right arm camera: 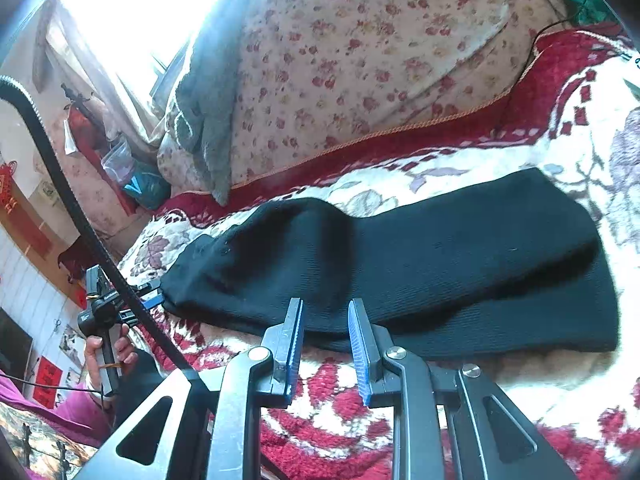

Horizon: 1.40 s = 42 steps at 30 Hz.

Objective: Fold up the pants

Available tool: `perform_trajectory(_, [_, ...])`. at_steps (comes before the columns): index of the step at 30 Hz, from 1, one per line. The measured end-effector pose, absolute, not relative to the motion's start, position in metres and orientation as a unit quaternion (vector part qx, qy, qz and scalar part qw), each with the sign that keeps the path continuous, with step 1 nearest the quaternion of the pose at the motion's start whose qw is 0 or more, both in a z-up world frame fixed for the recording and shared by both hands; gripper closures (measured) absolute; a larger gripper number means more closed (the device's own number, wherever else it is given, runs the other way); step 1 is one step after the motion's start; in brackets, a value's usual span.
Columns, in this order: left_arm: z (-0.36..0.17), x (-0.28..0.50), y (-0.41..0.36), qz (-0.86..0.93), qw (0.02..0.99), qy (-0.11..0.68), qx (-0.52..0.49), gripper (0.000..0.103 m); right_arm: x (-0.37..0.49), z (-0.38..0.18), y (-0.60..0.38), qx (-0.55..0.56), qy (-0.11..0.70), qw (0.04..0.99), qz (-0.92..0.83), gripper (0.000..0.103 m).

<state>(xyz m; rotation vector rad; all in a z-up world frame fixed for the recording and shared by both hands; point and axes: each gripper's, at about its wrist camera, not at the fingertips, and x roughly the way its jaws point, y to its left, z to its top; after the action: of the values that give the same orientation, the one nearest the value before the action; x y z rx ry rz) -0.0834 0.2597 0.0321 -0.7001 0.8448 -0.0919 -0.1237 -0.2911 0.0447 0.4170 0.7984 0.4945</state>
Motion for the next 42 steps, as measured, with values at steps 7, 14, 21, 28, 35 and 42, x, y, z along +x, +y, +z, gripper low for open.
perform_trajectory(7, [0.027,-0.067,0.260,-0.027,0.846,0.397,-0.356,0.049,-0.129,0.029,-0.345,0.277,0.370,0.876,0.135,0.080])
perform_trajectory(14, [0.027,-0.063,0.262,-0.021,0.842,0.396,-0.365,0.049,-0.124,0.021,-0.389,0.379,0.342,0.856,0.083,0.078])
perform_trajectory(21, [0.028,-0.059,0.259,-0.014,0.845,0.398,-0.357,0.049,-0.088,-0.007,-0.400,0.452,0.363,0.812,0.066,0.077])
perform_trajectory(28, [0.030,-0.054,0.257,-0.012,0.844,0.401,-0.356,0.049,-0.082,-0.014,-0.409,0.477,0.343,0.807,0.066,0.088])
perform_trajectory(35, [0.028,-0.055,0.259,-0.016,0.843,0.402,-0.356,0.049,-0.098,0.000,-0.409,0.441,0.365,0.820,0.026,0.051])
perform_trajectory(42, [0.026,-0.056,0.254,-0.008,0.850,0.401,-0.342,0.049,-0.082,-0.009,-0.413,0.447,0.374,0.812,0.023,0.051])
